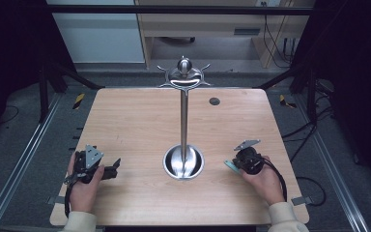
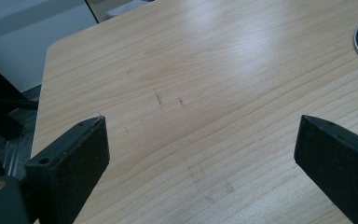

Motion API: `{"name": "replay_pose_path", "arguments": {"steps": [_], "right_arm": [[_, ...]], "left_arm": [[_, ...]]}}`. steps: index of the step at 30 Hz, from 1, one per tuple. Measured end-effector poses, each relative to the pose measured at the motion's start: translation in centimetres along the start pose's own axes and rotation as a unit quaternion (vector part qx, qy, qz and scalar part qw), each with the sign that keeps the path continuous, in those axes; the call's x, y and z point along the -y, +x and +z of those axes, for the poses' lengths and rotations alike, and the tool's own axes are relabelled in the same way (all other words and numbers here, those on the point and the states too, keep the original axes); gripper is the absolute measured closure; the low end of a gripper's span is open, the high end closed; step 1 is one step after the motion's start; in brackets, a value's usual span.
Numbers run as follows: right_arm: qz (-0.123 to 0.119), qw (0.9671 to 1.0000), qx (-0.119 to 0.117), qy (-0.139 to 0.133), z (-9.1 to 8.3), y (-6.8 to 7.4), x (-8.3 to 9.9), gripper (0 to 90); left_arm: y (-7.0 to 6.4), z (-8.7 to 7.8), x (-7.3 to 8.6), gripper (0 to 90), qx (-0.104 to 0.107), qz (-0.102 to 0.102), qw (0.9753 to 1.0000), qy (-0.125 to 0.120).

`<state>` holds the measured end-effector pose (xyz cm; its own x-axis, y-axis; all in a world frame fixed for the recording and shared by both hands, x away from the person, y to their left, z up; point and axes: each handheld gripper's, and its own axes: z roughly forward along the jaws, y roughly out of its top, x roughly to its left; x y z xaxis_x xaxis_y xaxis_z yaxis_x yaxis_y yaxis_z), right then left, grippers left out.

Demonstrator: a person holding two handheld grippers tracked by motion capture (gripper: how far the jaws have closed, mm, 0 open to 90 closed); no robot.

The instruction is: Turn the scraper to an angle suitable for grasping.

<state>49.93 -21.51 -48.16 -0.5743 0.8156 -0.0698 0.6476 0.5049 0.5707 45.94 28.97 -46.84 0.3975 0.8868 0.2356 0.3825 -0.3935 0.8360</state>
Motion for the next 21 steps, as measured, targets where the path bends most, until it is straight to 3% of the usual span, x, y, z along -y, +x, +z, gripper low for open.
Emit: {"name": "replay_pose_path", "arguments": {"steps": [10,21], "right_arm": [[-0.032,0.9992,-0.023,0.009,-0.4,1.7,0.2,90.0],[-0.043,0.9981,-0.044,0.004,-1.2,2.5,0.0,88.9]], "left_arm": [[0.0,-0.1,0.0,2.9,-0.001,0.000,1.0000,0.000],[0.1,-0.1,0.0,2.9,-0.003,0.002,1.0000,0.002]]}}
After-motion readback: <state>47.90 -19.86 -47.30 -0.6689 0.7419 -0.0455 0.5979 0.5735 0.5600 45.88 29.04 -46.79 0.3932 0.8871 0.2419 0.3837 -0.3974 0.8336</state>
